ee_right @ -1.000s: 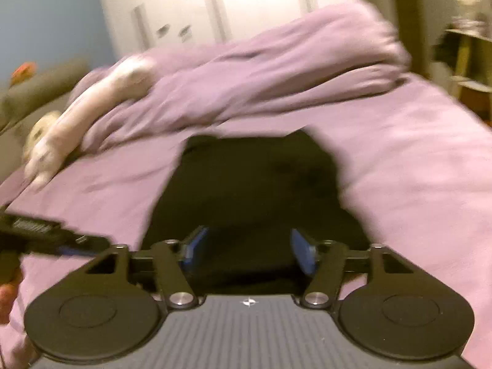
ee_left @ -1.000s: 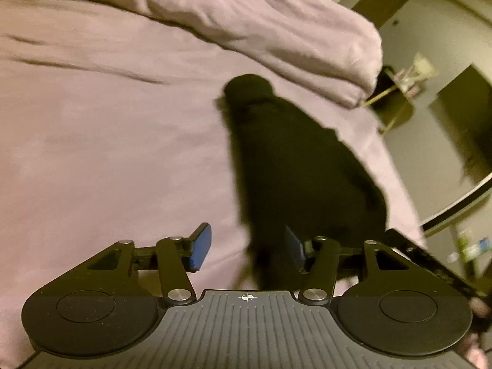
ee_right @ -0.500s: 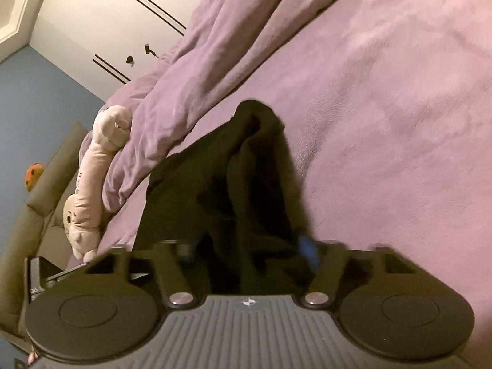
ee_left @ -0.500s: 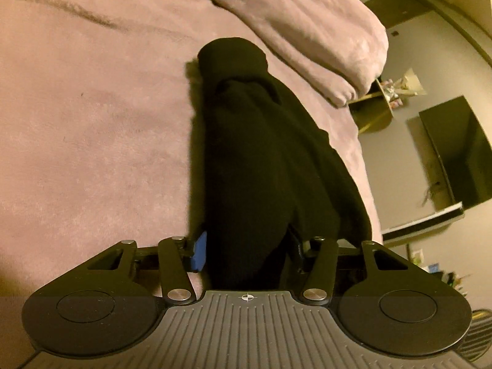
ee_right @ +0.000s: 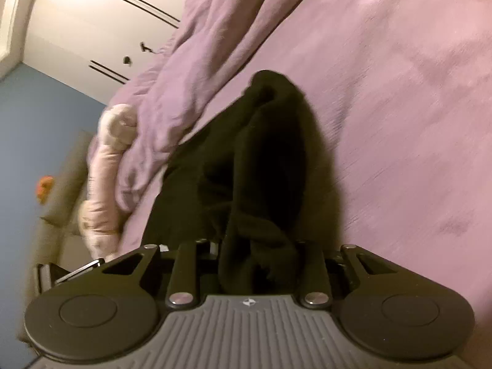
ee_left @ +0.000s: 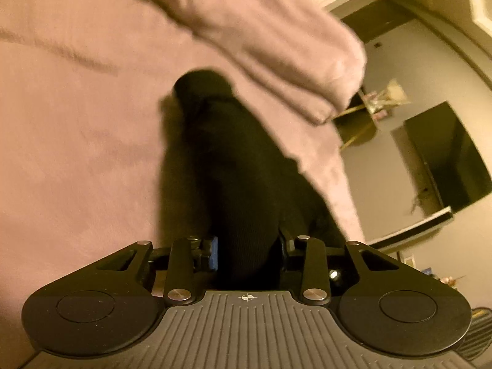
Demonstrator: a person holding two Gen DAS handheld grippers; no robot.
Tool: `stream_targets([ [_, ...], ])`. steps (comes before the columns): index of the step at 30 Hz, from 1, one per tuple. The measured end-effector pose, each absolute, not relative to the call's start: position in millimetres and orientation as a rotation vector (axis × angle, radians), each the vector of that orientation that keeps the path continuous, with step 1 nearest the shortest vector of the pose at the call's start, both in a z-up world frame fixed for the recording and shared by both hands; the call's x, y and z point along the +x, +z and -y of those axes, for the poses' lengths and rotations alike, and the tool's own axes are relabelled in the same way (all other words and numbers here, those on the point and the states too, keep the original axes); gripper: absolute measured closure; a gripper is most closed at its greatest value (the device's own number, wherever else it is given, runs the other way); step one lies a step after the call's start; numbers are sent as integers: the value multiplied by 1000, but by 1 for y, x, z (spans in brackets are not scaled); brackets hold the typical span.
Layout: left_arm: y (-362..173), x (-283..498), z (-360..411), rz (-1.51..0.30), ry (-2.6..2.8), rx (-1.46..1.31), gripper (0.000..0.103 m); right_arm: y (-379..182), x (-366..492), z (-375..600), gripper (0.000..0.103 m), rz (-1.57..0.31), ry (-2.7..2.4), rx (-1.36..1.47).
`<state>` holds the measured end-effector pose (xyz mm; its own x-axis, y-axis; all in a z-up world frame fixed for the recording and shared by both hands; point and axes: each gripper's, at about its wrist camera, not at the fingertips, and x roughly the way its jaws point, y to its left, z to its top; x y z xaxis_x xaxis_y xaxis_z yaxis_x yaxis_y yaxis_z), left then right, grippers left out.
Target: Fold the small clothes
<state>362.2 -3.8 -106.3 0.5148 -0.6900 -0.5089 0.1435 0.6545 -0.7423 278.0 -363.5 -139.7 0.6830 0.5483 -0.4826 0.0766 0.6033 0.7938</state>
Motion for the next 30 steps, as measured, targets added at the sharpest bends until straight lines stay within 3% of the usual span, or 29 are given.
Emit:
stream_targets([
  [8,-104,290,-78,-989,-397,-598,64,-139,240,282,75,-904,546,786],
  [10,-110,279,-89,-1016,-368,-573,61,-139,228,262,65,-932,545,696],
  [15,-82,269,-102,-921,-302,-513,61,-107,207,267,58,-894,430,581],
  [18,-61,280,-89,-827,-269,-445,53,-78,199,274,56,-828,227,503],
  [24,-63,328,-41,-767,-168,-369,51,-45,222,213,61,-669,150,375],
  [30,-103,364,-21,-776,-87,-263,49,-83,287,164,68,-633,51,285],
])
